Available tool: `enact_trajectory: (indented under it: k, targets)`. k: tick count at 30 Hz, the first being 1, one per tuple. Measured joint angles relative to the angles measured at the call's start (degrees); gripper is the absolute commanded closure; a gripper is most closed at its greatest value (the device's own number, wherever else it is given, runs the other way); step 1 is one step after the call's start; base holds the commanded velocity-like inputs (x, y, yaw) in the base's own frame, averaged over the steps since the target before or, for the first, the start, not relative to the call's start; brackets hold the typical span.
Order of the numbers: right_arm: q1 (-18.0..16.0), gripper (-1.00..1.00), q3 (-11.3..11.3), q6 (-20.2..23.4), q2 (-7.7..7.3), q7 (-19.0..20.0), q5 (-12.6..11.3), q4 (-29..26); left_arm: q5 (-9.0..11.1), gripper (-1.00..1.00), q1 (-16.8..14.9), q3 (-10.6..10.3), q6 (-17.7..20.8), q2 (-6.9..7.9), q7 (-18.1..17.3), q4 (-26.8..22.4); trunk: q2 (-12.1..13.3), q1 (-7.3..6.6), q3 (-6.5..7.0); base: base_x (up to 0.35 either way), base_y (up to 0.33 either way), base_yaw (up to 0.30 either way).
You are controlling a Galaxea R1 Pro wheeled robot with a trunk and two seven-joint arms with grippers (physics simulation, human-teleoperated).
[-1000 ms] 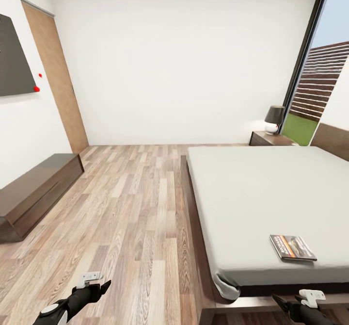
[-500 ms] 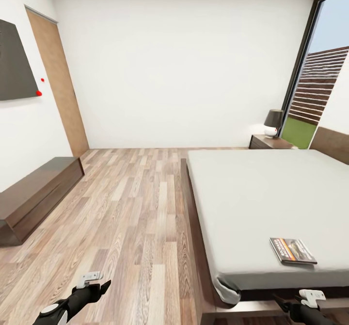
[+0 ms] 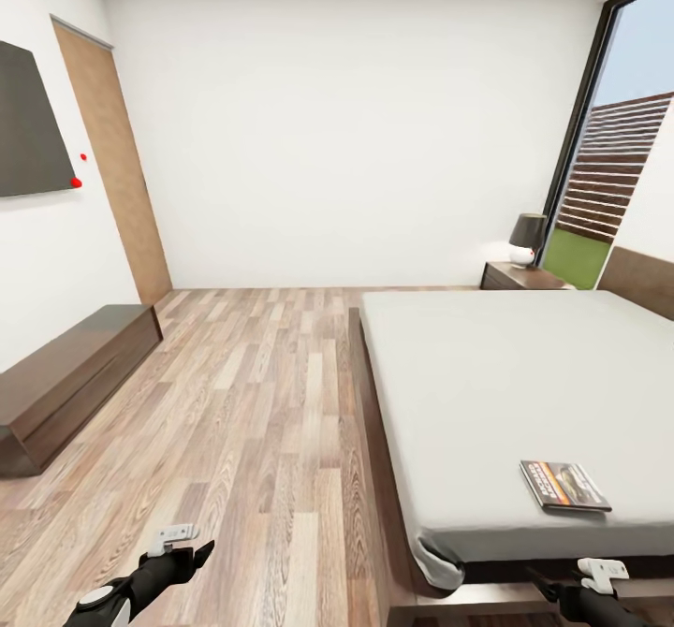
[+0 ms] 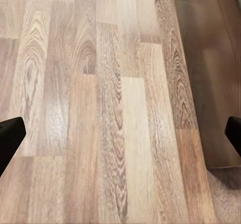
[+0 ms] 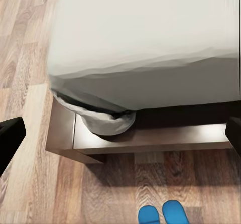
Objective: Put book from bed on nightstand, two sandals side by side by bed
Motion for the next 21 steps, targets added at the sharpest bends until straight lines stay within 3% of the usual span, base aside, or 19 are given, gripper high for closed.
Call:
enact_trajectory:
  k: [21]
  targets:
    - [0.01, -1.00, 0.00, 0.00, 0.00, 0.00, 0.02, -0.01, 0.00, -1.00, 0.01, -0.05, 0.00, -0.07, 0.00, 0.00, 0.00, 0.01, 0.01, -0.031, -0.233, 0.000]
